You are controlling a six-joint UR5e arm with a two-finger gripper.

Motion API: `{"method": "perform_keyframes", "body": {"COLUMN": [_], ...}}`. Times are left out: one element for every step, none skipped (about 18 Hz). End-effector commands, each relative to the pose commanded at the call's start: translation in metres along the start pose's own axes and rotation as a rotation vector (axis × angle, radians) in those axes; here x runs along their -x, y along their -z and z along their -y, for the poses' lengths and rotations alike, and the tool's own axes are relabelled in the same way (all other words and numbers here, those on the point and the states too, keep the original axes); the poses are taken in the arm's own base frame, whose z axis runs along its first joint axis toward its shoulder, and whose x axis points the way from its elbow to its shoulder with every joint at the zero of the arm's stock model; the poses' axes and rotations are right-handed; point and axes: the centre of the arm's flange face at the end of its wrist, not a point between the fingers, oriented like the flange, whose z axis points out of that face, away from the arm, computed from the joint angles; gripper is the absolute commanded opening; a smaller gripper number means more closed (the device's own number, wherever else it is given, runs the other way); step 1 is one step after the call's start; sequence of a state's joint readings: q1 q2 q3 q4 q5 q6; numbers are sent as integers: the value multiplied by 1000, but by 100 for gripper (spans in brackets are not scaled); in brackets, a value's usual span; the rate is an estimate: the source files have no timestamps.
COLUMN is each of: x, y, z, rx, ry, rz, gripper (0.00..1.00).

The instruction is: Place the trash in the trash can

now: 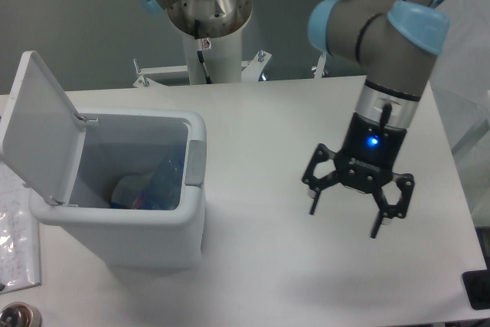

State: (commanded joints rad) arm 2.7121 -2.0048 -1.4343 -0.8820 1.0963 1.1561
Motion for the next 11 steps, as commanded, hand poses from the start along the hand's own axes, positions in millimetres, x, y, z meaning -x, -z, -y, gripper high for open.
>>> {"method": "perform_keyframes", "body": {"x": [3,7,9,5,4,5,7,9,11,12,13], "y": [-4,-6,-8,-15,-19,-21,-22,-25,-27,-29,-31], "z": [-7,-15,-22,-32,-34,-37,-39,-42,-42,-44,-41], "rx": [65,143,212,272,290,301,316,335,360,392,432], "ry": [-46,-89,-130,-161,-165,-162,-158,-153,-152,-153,-159], "rz": [17,27,24,-1,-11,-18,-22,-35,-42,-49,-58], "gripper": [100,100,100,100,100,100,100,100,100,100,100]}}
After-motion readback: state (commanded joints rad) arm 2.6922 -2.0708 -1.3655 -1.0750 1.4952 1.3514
